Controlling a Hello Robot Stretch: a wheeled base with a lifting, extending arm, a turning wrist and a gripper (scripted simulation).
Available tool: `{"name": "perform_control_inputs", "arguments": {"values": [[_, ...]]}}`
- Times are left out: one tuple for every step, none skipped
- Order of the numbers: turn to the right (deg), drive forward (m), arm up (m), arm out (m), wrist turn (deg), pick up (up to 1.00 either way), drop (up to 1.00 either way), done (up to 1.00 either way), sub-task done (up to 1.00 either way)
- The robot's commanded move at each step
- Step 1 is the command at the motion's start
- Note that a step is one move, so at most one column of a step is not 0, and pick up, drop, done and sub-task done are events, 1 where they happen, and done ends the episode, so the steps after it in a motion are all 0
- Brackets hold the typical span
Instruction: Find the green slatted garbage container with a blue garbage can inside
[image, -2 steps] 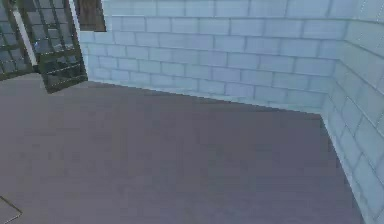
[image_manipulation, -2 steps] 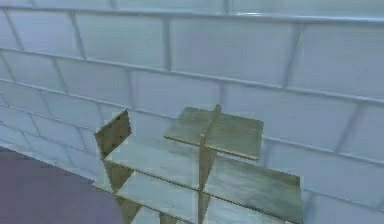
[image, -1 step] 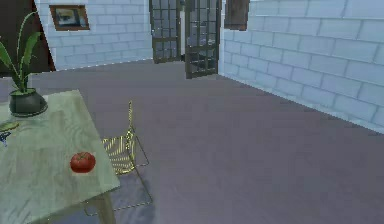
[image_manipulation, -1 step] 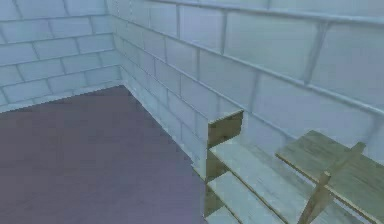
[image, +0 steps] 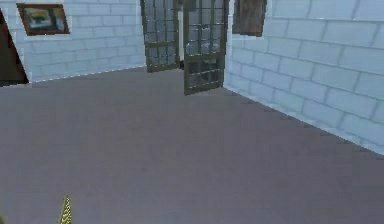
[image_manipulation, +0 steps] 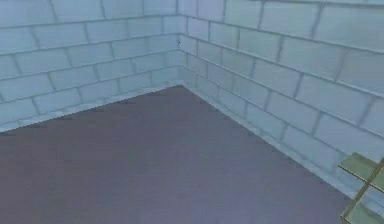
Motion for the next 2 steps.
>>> {"name": "perform_control_inputs", "arguments": {"values": [[-3.0, 0.0, 0.0, 0.0, 0.0, 0.0, 0.0, 0.0, 0.0], [0.0, 0.75, 0.0, 0.0, 0.0, 0.0, 0.0, 0.0, 0.0]]}}
